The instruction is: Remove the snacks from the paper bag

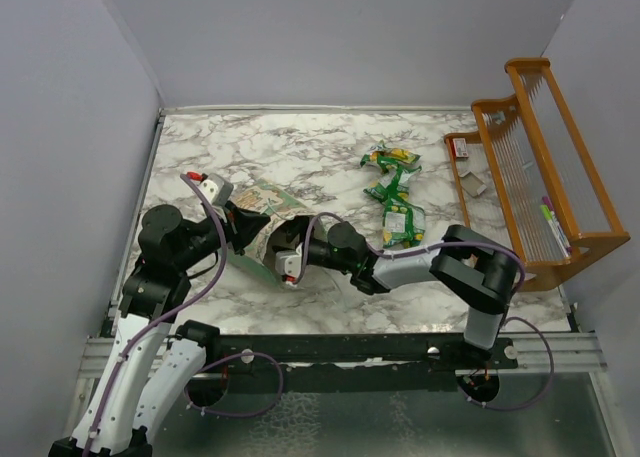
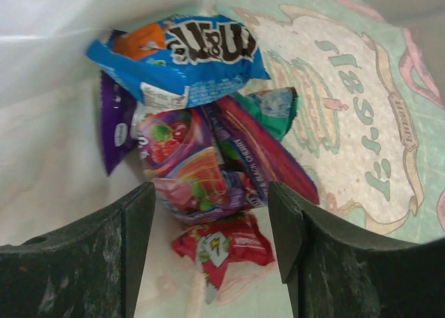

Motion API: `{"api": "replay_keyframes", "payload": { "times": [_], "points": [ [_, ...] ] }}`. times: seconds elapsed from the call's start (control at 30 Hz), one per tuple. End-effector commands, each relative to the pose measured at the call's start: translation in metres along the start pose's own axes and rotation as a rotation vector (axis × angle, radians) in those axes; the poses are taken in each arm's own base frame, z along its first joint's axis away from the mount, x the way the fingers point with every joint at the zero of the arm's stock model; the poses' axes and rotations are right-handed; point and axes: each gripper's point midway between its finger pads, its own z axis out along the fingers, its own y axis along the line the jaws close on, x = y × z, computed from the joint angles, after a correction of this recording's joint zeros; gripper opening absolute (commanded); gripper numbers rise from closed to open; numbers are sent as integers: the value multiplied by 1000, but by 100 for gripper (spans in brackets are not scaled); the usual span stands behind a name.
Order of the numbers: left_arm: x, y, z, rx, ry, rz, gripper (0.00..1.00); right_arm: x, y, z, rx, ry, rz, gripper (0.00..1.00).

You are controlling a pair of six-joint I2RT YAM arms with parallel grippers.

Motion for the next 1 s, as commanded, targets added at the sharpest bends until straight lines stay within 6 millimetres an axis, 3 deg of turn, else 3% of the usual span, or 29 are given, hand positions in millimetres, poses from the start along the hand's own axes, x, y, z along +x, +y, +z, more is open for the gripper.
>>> {"api": "replay_keyframes", "payload": {
  "times": [0.0,0.6,0.7,0.97],
  "points": [
    [-15,-10,-4,30,-44,14,0,7,-28,13,134,7,-111,65],
    [-19,-10,-4,23,-49,14,0,53,-15,54,57,33,-109,62],
    [-19,-9,-4,16,-48,11,0,54,-11,58,40,22,-108,52],
    [-21,-3,-4,-16,-50,8,0,48,-12,57,43,0,-79,13]
  ]
}}
